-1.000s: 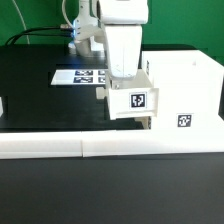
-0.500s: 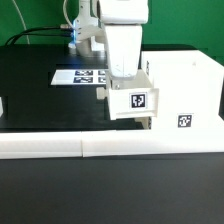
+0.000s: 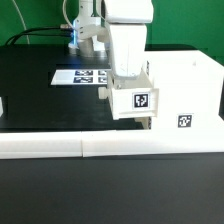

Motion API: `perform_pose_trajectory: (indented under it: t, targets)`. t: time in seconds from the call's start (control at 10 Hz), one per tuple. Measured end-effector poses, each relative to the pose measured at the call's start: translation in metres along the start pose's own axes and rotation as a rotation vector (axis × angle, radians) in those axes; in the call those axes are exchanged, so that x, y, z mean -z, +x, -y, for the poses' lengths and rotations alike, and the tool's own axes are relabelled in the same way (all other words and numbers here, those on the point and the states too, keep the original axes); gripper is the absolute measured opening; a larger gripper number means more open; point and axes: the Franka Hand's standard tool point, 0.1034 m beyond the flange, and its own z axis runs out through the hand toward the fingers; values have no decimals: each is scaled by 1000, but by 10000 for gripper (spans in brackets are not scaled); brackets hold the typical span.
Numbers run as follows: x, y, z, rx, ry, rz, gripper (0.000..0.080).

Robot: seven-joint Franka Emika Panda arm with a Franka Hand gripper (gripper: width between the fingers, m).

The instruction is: Assemble drawer

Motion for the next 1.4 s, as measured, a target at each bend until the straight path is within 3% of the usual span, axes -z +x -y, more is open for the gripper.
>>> perform_pose_trajectory:
  t: [0.2, 0.3, 0.5, 0.6, 0.7, 1.1, 1.4]
  targets:
    - [0, 0, 0, 0, 1, 0, 44]
    - [0, 0, 0, 0, 3, 0, 221]
    - [2, 0, -1, 0, 10, 3, 501]
    - [5, 0, -2, -1, 16, 5, 501]
    - [10, 0, -4, -1, 18, 7, 617]
    - [38, -7, -9, -6, 15, 23, 648]
    - [46, -42, -1, 11, 9, 35, 649]
